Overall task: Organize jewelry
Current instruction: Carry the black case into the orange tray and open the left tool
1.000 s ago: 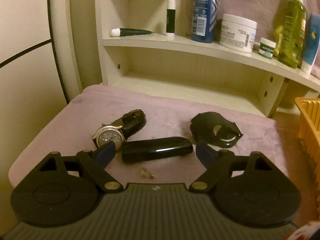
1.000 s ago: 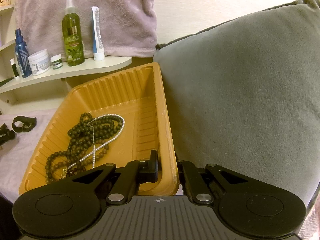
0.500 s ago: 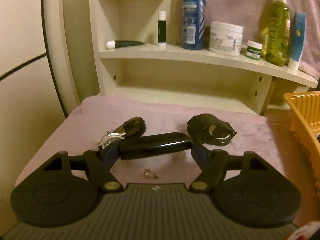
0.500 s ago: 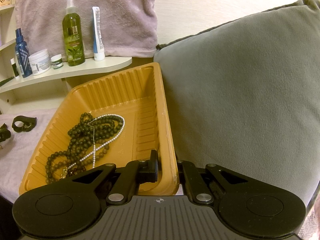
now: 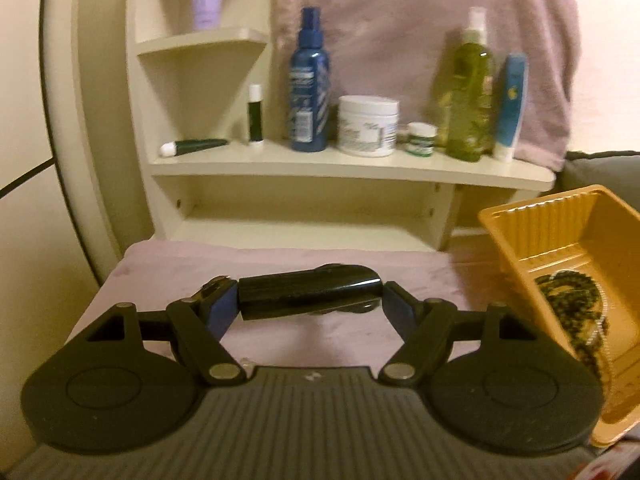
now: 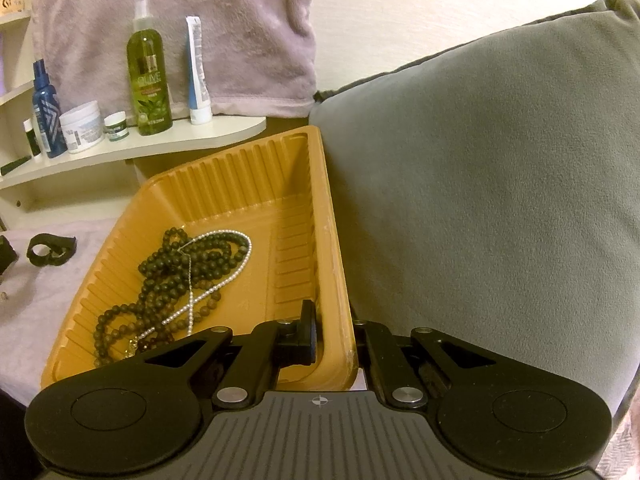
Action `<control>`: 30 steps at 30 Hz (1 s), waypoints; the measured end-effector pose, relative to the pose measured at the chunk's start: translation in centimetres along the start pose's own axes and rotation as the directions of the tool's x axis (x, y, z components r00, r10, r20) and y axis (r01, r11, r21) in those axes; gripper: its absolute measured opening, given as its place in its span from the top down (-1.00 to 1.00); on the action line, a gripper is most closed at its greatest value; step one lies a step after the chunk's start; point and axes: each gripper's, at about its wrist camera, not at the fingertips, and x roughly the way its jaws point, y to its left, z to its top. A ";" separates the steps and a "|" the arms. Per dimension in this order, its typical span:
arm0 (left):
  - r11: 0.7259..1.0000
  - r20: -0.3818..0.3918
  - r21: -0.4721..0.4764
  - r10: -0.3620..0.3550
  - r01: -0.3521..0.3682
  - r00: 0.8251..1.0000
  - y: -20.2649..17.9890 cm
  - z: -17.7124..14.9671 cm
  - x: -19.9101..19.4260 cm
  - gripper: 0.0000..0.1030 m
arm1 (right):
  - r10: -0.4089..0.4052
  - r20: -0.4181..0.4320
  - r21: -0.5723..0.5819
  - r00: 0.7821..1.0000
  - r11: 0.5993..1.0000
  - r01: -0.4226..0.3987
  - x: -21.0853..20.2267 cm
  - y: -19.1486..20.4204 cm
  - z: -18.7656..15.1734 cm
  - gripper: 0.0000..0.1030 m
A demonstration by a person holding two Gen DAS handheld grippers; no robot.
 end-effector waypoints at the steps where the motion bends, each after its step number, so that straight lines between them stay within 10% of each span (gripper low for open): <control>1: 1.000 0.000 0.003 -0.012 0.012 1.000 -0.3 0.1 -0.2 -0.45 | 0.000 0.001 0.000 1.000 1.000 0.000 -0.1 0.1 0.0 0.91; 30: 0.953 -0.028 0.098 -0.284 0.285 0.958 -6.5 1.1 -1.9 -0.45 | 0.003 0.008 -0.001 1.000 1.000 -0.003 -0.5 0.4 0.2 0.91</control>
